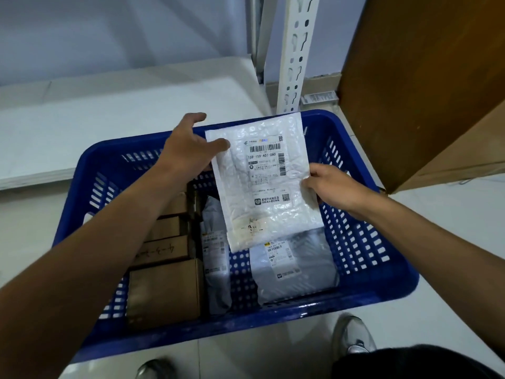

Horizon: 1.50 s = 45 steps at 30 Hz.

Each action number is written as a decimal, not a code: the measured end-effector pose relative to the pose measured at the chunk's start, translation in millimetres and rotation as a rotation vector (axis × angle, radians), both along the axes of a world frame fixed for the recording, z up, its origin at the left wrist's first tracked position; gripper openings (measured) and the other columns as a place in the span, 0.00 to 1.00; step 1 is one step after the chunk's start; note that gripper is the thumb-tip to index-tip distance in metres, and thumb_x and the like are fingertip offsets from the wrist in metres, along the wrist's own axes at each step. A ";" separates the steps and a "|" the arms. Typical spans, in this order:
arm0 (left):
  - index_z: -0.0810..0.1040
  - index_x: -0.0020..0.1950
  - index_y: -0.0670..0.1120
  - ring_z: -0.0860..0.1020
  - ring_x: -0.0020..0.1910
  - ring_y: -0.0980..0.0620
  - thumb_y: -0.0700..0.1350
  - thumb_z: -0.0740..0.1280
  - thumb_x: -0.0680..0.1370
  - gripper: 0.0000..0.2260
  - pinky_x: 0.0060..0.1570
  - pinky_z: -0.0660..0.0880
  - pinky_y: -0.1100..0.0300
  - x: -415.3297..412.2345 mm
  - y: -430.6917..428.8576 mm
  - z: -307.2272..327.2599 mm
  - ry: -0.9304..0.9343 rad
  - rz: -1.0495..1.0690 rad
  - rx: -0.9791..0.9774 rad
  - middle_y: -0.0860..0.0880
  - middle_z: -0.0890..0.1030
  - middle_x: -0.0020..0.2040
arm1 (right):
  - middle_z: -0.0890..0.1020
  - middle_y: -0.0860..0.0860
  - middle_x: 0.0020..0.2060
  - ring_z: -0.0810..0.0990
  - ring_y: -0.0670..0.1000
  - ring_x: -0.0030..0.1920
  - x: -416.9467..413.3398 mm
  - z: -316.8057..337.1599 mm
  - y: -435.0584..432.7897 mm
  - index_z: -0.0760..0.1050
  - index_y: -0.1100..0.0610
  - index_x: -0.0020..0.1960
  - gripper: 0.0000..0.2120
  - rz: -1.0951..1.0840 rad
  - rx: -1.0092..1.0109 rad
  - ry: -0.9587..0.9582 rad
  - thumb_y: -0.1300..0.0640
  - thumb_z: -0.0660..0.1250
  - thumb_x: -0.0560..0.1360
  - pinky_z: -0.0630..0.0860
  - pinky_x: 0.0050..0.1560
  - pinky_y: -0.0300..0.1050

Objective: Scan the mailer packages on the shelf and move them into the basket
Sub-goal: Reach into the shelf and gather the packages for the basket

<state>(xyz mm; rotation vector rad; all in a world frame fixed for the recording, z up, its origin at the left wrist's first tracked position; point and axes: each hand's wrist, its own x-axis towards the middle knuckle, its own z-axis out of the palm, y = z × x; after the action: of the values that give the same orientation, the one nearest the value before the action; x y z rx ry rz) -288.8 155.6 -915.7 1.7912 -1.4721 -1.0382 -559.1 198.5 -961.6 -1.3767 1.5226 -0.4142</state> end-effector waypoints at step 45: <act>0.79 0.54 0.41 0.83 0.36 0.54 0.49 0.64 0.82 0.11 0.41 0.75 0.60 -39.1 72.0 -248.1 -0.187 -0.481 0.954 0.53 0.84 0.35 | 0.74 0.58 0.66 0.76 0.59 0.63 -12.2 -148.5 9.7 0.64 0.61 0.73 0.22 0.364 0.267 0.947 0.59 0.58 0.80 0.73 0.50 0.46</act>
<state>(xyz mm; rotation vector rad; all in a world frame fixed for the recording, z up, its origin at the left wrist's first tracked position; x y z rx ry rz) -327.9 227.5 -1163.8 2.2247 -1.7137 -2.1314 -571.3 208.2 -1110.2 -1.6761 1.8888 0.7513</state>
